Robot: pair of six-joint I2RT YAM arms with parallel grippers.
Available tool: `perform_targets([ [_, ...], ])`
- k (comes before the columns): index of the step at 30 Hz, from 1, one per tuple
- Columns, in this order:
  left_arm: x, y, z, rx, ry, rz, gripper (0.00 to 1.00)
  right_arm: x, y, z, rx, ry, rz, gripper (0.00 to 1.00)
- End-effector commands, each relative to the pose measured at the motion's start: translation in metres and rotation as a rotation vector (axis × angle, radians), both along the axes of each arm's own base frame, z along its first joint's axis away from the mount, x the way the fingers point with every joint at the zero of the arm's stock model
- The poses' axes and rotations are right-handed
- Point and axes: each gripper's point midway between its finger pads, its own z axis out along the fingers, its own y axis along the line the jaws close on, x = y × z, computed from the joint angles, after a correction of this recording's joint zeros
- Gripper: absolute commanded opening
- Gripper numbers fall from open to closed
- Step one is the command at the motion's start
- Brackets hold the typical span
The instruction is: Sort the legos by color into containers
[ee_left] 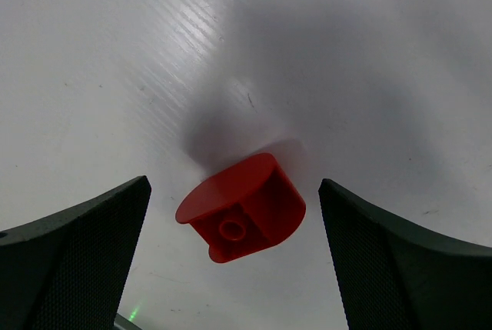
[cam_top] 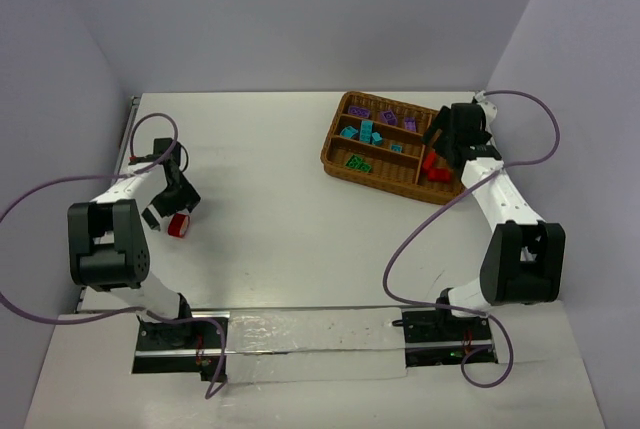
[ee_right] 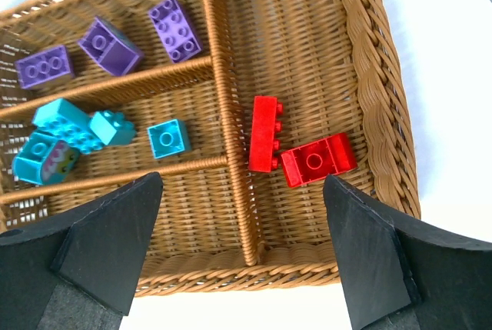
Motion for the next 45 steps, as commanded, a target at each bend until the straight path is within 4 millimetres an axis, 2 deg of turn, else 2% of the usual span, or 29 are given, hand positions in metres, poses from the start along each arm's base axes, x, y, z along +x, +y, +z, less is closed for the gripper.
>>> perform_targets([
  [1, 0.022, -0.017, -0.002, -0.103, -0.065, -0.076, 0.99, -0.002, 0.003, 0.029, -0.011, -0.089, 0.008, 0.93],
  [11, 0.010, -0.049, -0.010, -0.171, -0.042, -0.138, 0.89, 0.000, 0.009, 0.032, 0.001, -0.095, 0.017, 0.93],
  [17, 0.010, -0.046, -0.007, -0.139, -0.045, -0.113, 0.75, 0.000, 0.008, 0.032, -0.002, -0.091, 0.012, 0.93],
  [19, 0.011, -0.045, -0.006, -0.133, -0.048, -0.105, 0.69, 0.000, 0.018, 0.032, -0.002, -0.091, 0.037, 0.93],
  [21, 0.012, -0.046, -0.007, -0.135, -0.049, -0.100, 0.61, 0.000, 0.019, 0.033, -0.002, -0.092, 0.038, 0.93],
  [23, 0.012, -0.047, -0.006, -0.140, -0.051, -0.103, 0.39, 0.000, 0.019, 0.033, -0.004, -0.089, 0.038, 0.93],
  [25, 0.013, -0.048, -0.004, -0.144, -0.053, -0.111, 0.11, -0.001, 0.019, 0.035, -0.004, -0.094, 0.036, 0.93],
  [26, 0.014, -0.048, -0.001, -0.148, -0.057, -0.115, 0.01, -0.002, 0.020, 0.036, -0.004, -0.095, 0.037, 0.93],
  [28, 0.021, -0.057, 0.013, -0.170, -0.093, -0.139, 0.00, -0.005, 0.019, 0.043, -0.008, -0.107, 0.037, 0.93],
  [30, 0.027, -0.078, 0.030, -0.177, -0.133, -0.201, 0.00, -0.009, 0.018, 0.050, -0.013, -0.118, 0.034, 0.93],
  [31, 0.033, -0.095, 0.044, -0.179, -0.161, -0.245, 0.00, -0.014, 0.017, 0.054, -0.019, -0.117, 0.033, 0.93],
  [34, 0.053, -0.161, 0.092, -0.194, -0.262, -0.387, 0.00, -0.030, 0.014, 0.072, -0.036, -0.145, 0.029, 0.93],
  [36, 0.064, -0.199, 0.119, -0.208, -0.308, -0.444, 0.00, -0.042, 0.010, 0.078, -0.052, -0.149, 0.020, 0.93],
  [38, 0.063, -0.251, 0.129, -0.236, -0.316, -0.554, 0.00, -0.059, 0.005, 0.090, -0.070, -0.172, 0.005, 0.94],
  [43, 0.075, -0.379, 0.186, -0.373, -0.437, -0.786, 0.00, -0.093, -0.006, 0.117, -0.098, -0.229, -0.048, 0.97],
  [45, 0.070, -0.423, 0.182, -0.416, -0.427, -0.867, 0.00, -0.107, -0.011, 0.130, -0.107, -0.257, -0.073, 0.97],
])
